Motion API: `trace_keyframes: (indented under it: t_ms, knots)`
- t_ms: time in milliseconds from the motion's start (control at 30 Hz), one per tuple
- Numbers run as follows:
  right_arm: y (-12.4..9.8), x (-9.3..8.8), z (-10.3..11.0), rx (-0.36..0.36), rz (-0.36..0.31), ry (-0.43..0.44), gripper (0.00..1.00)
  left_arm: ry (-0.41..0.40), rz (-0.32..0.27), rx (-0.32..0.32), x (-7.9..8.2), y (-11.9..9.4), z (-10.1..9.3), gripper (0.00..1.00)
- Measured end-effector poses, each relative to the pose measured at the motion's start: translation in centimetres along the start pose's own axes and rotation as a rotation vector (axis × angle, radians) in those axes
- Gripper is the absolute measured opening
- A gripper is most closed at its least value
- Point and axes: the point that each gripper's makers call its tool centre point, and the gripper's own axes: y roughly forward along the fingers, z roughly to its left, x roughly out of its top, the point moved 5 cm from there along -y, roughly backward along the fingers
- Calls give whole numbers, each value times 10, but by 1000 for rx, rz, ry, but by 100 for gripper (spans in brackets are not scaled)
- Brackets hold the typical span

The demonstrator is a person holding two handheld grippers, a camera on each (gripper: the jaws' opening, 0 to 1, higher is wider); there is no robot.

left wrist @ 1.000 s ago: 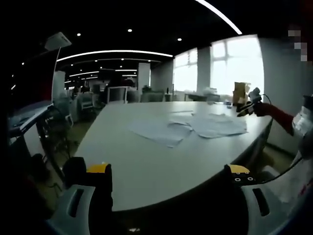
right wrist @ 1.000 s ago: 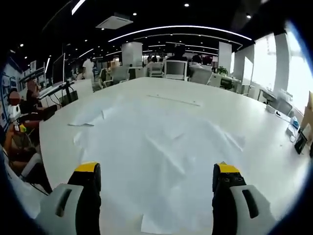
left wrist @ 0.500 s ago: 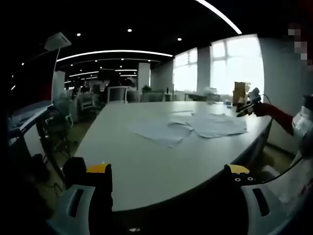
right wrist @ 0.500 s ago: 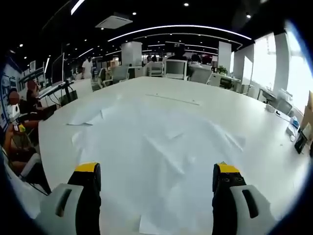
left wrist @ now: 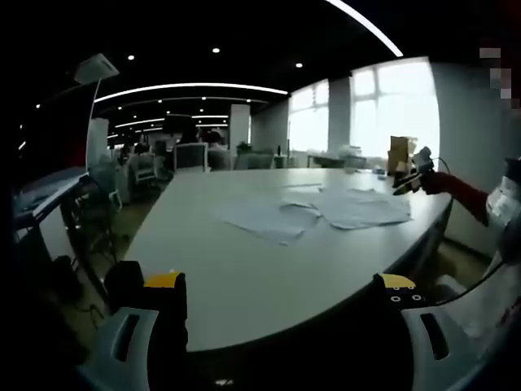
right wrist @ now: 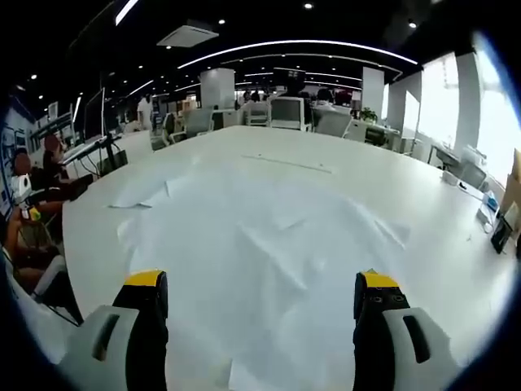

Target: Organize the stack of printing papers by aligning and flattening the scattered papers on the table

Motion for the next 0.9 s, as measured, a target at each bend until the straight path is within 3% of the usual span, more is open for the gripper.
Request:
trace_keyframes:
  t_ms: [900]
  knots:
    - [5,-3,-2,-4,6,2,90,0,2,-1,-1,1,1,97]
